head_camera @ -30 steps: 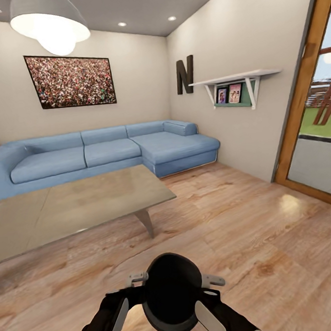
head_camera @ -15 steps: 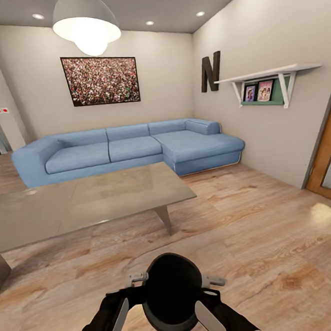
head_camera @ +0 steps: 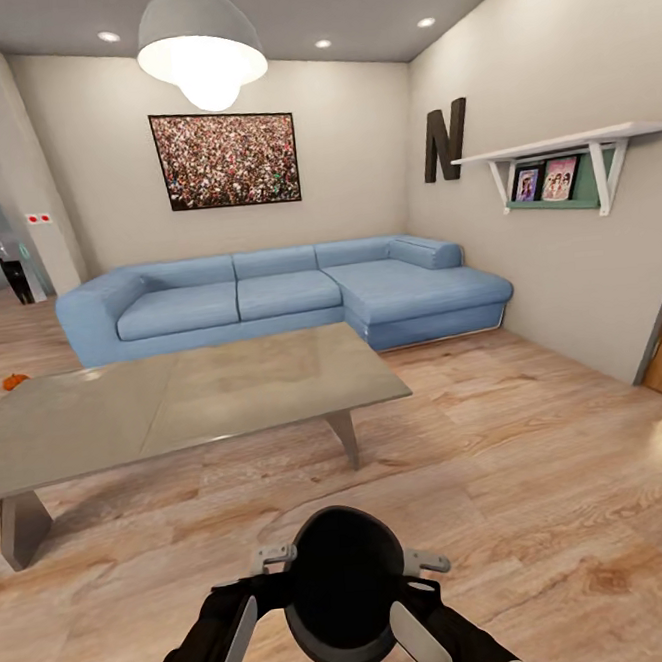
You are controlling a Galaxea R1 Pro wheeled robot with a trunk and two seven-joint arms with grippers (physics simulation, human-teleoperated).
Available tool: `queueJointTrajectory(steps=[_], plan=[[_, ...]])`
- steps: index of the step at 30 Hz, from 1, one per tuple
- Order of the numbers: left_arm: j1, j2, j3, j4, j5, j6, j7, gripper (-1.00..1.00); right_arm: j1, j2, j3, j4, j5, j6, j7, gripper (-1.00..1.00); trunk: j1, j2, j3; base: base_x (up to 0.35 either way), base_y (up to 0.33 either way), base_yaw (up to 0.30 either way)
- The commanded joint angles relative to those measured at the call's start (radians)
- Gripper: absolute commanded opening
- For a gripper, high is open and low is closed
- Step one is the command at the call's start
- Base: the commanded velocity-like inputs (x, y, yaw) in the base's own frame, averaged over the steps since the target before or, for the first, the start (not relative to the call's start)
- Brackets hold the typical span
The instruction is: Place each of the two pumpkins and all three candles from the living room inside a cabinet in the living room (use any cabinet), then make sure every cabinet is closed, and position the cauldron so it is next to a table in the living room.
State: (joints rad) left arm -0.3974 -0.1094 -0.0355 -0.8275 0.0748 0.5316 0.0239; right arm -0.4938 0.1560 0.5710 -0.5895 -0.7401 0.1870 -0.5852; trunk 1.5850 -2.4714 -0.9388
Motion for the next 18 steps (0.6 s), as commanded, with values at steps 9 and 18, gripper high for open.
queueJointTrajectory(steps=[9,18], plan=[[0.000,0.001,0.000,-0.001,-0.001,0.005,0.004,-1.00,-0.002,-0.001,0.003,-0.016,0.022,0.005,-0.007,-1.00,0.000,-0.001,-0.001,0.000,0.000,0.063],[0.000,0.001,0.000,-0.001,-0.001,0.005,0.004,-1.00,-0.002,0.000,0.003,-0.016,0.022,0.005,-0.007,-1.00,0.000,-0.001,-0.001,0.000,0.000,0.276]])
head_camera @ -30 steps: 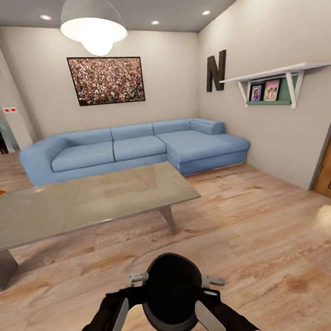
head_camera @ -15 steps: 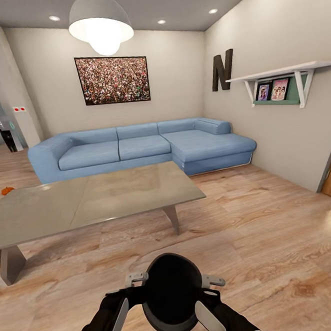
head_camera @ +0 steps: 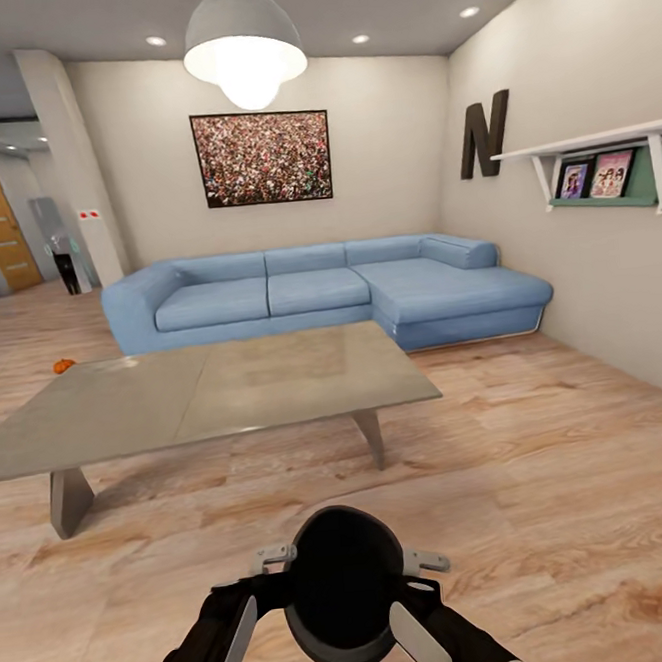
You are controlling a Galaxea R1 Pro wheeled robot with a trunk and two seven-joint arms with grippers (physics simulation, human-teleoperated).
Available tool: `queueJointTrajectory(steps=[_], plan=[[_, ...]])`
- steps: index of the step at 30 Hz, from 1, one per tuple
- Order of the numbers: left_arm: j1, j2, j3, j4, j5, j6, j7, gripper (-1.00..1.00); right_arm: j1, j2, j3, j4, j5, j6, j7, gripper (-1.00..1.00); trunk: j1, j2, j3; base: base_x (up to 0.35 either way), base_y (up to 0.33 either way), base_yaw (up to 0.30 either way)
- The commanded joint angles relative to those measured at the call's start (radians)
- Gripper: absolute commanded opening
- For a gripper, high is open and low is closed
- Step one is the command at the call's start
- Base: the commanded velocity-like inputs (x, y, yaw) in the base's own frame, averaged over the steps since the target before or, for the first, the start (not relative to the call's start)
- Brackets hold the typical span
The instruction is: Place each of the two pumpkins and all three candles from the living room inside a cabinet in the living room (use any cabinet), then make sure every cabinet is closed, and position the cauldron so it is next to a table in the living room.
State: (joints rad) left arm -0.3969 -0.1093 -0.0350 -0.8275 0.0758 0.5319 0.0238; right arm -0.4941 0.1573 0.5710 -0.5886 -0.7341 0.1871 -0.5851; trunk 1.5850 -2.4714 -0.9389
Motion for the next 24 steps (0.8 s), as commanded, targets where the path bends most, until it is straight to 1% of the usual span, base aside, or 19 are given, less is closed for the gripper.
queueJointTrajectory(steps=[1,4,7,12,24], plan=[[0.000,0.000,0.000,-0.001,-0.002,0.005,0.004,-1.00,-0.001,-0.001,0.003,-0.017,0.016,0.005,-0.007,-1.00,0.000,-0.001,-0.001,0.000,0.000,0.286],[0.000,0.000,0.000,-0.001,-0.002,0.005,0.004,-1.00,-0.001,-0.001,0.003,-0.017,0.016,0.006,-0.007,-1.00,0.000,-0.001,-0.001,0.000,0.000,0.274],[0.000,0.000,0.000,-0.001,-0.002,0.005,0.004,-1.00,-0.001,-0.001,0.003,-0.017,0.016,0.006,-0.007,-1.00,0.000,-0.001,-0.001,0.023,0.000,0.130],[0.000,-0.001,0.000,-0.001,-0.002,0.005,0.004,-1.00,-0.001,-0.001,0.003,-0.017,0.016,0.005,-0.007,-1.00,0.000,-0.001,-0.001,0.150,0.000,0.017],[0.000,0.000,0.000,-0.001,-0.002,0.005,0.004,-1.00,-0.001,-0.001,0.003,-0.017,0.016,0.007,-0.007,-1.00,0.000,-0.001,-0.001,0.206,0.000,0.001]])
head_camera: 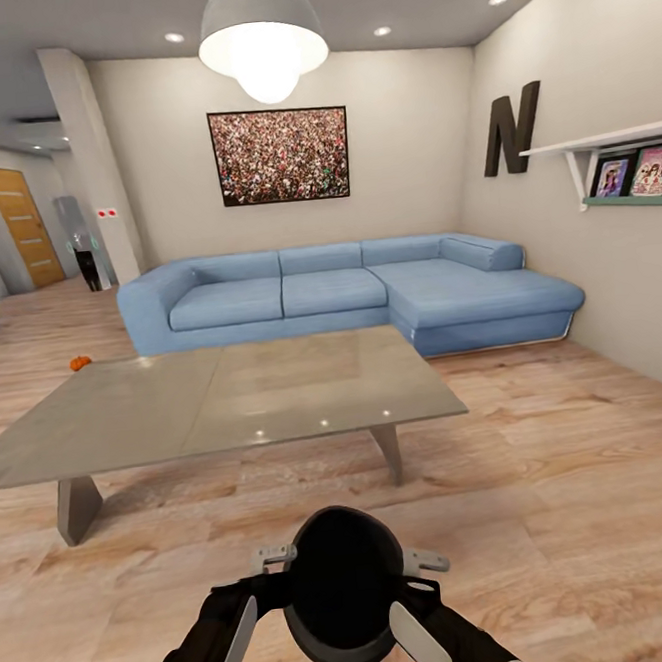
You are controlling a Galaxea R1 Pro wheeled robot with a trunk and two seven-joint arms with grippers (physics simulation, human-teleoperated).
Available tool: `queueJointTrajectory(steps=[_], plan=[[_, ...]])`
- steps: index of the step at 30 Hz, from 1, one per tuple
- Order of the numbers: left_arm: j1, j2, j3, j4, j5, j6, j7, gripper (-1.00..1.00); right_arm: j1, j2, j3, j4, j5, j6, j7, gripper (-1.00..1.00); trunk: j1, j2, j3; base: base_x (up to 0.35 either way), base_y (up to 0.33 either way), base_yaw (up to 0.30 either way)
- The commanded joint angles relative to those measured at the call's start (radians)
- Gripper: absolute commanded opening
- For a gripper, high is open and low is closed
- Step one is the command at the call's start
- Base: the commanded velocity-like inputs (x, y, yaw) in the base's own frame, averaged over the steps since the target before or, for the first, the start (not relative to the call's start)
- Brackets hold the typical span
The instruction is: Place each of the two pumpkins and all three candles from the living room inside a cabinet in the living room (use any cabinet), then make sure every cabinet is closed, and position the cauldron so it is next to a table in the living room.
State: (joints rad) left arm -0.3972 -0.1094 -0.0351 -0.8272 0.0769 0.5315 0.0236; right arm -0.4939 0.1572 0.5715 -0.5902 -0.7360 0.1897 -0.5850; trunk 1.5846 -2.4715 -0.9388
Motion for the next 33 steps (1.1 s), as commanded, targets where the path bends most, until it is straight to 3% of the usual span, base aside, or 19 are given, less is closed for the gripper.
queueJointTrajectory(steps=[1,10,18,33], plan=[[0.000,0.001,0.000,-0.001,-0.003,0.005,0.004,-1.00,-0.002,-0.001,0.002,-0.016,0.018,0.005,-0.006,-1.00,0.000,-0.001,-0.001,0.207,0.000,0.000],[0.000,0.001,0.000,-0.001,-0.003,0.005,0.004,-1.00,-0.002,-0.001,0.002,-0.016,0.018,0.004,-0.007,-1.00,0.000,-0.001,-0.001,0.197,0.000,0.008],[-0.001,0.001,0.000,-0.001,-0.003,0.005,0.004,-1.00,-0.002,-0.001,0.002,-0.016,0.018,0.004,-0.007,-1.00,0.000,-0.001,-0.001,0.171,0.000,0.185],[-0.001,0.001,0.000,-0.001,-0.003,0.005,0.004,-1.00,-0.002,-0.001,0.002,-0.016,0.018,0.004,-0.006,-1.00,0.000,-0.001,-0.001,0.158,0.000,0.004]])
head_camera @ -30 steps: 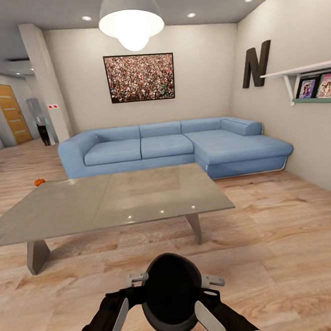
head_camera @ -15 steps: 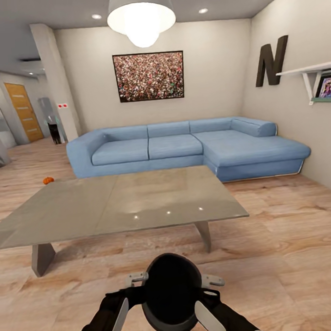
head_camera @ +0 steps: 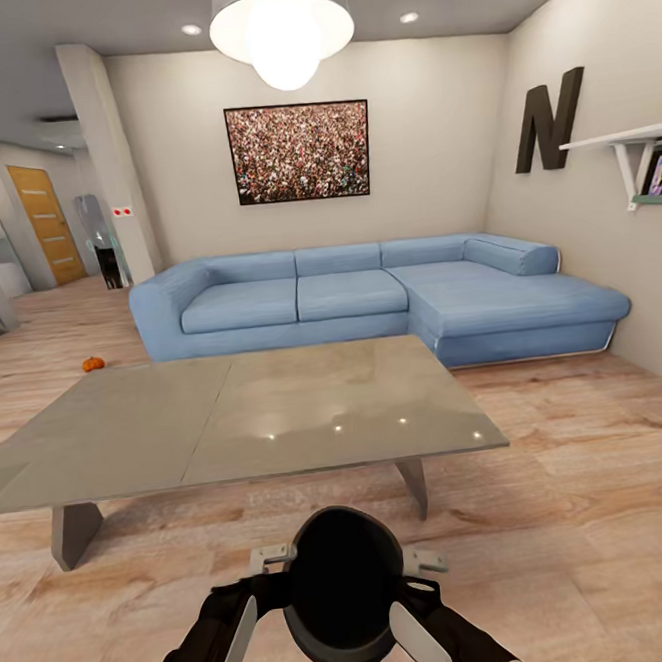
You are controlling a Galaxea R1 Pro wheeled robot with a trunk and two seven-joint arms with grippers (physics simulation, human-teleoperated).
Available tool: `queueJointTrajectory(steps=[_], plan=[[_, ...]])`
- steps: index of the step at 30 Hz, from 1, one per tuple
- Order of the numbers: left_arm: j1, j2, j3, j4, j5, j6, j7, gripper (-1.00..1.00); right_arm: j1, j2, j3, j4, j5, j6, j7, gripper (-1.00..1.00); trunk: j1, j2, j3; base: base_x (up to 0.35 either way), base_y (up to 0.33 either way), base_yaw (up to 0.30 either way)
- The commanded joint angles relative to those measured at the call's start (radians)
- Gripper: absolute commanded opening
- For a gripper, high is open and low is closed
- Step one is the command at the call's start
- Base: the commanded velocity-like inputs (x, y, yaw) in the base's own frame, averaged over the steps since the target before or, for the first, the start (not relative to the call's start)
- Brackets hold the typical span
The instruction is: Place each of the two pumpkins and all three candles from the living room inside a cabinet in the living room (use any cabinet), then make sure every cabinet is closed, and position the cauldron so it is next to a table in the living room.
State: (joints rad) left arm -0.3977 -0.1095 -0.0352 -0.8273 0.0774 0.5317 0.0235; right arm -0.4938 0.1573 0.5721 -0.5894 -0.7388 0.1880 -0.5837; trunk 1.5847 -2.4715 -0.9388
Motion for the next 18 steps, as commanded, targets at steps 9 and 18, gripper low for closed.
queueJointTrajectory(steps=[9,18], plan=[[0.000,0.001,0.000,-0.001,-0.004,0.005,0.004,-1.00,-0.002,-0.001,0.002,-0.017,0.021,0.005,-0.007,-1.00,0.000,-0.001,-0.001,0.125,0.000,0.000],[0.000,0.001,0.001,-0.008,-0.003,0.005,0.004,-1.00,-0.002,-0.001,0.002,-0.017,0.021,0.005,-0.007,-1.00,0.000,-0.001,-0.001,0.078,0.000,0.000]])
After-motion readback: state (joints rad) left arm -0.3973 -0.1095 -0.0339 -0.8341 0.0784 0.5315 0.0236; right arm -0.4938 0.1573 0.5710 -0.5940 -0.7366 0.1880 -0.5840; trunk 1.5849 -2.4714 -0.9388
